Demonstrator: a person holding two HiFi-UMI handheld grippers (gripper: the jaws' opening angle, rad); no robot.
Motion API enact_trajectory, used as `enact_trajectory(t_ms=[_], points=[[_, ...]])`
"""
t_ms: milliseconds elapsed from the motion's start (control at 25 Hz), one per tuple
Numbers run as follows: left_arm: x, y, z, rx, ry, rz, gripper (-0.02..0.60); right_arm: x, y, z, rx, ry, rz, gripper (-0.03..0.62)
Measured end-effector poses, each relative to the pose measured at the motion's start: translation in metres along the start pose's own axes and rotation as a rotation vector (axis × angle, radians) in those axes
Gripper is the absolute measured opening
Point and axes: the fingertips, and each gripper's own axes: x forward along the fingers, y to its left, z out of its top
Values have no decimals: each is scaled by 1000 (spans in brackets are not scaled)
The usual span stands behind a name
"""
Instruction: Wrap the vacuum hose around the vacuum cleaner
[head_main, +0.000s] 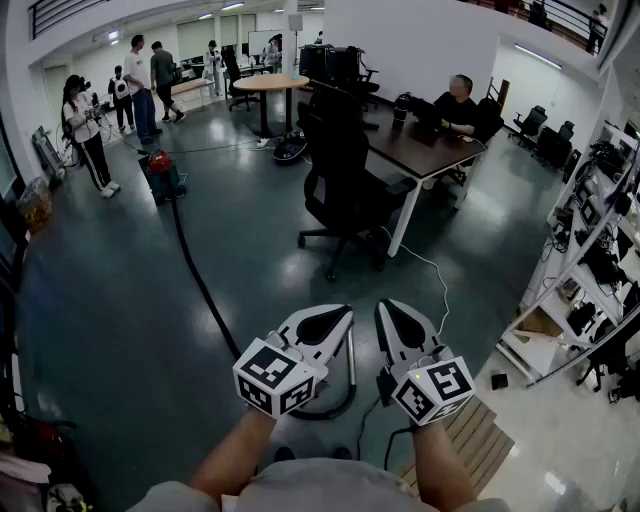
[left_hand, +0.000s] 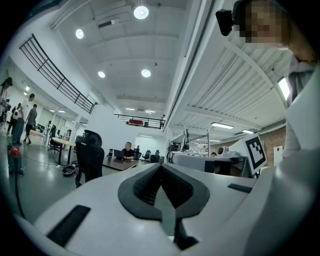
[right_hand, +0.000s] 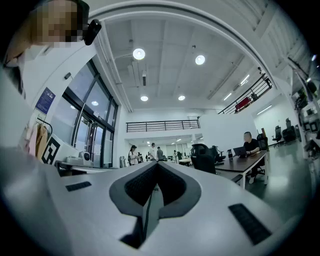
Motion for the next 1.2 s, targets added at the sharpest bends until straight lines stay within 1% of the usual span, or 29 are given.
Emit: enact_trajectory(t_ms=[440, 720, 880, 1200], points=[[5, 1, -4, -5, 7, -3, 6, 1, -8, -4, 13, 3, -19, 3], [9, -2, -7, -2, 18, 2, 6, -4, -14, -5, 12, 13, -11, 3], [15, -3, -9, -2, 28, 3, 6, -8, -23, -7, 27, 20, -21, 3], [41, -7, -20, 14, 55, 10, 6, -11, -51, -16, 20, 50, -7, 3]])
